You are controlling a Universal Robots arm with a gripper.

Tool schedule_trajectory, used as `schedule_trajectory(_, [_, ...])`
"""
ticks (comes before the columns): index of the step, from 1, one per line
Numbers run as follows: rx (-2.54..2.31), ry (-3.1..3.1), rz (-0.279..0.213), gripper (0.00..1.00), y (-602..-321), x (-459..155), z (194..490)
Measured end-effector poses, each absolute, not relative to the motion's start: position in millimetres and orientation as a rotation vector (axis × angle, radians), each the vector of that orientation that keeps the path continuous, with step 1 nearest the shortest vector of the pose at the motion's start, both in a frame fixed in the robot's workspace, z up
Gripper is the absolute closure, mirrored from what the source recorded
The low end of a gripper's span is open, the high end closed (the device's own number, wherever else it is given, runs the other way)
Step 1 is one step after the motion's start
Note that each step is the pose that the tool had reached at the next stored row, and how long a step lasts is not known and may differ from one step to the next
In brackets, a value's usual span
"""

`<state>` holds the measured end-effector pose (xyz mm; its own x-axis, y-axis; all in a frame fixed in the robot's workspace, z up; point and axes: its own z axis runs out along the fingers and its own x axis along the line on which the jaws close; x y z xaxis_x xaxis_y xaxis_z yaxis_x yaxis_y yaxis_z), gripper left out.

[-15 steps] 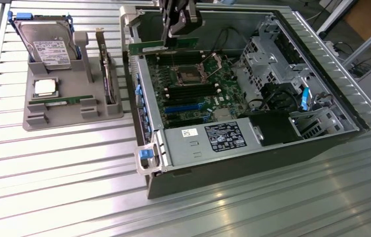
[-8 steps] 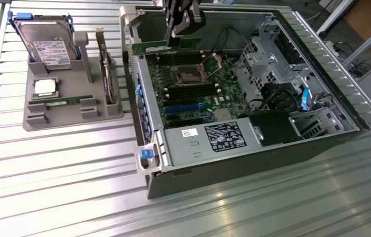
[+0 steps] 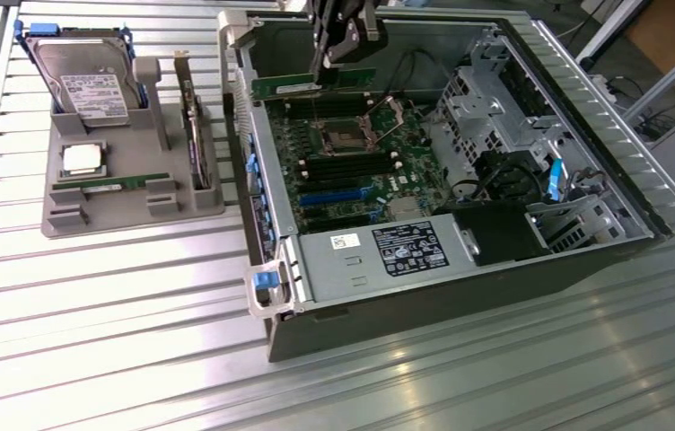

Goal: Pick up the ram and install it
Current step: 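Pick up the ram and move it above insertion slot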

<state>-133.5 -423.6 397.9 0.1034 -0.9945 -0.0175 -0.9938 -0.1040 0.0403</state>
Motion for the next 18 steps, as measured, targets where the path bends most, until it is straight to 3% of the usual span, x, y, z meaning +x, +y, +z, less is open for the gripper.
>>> schedule_trajectory(18, [2.320,-2.090,-0.062,0.87,-424,-102,398])
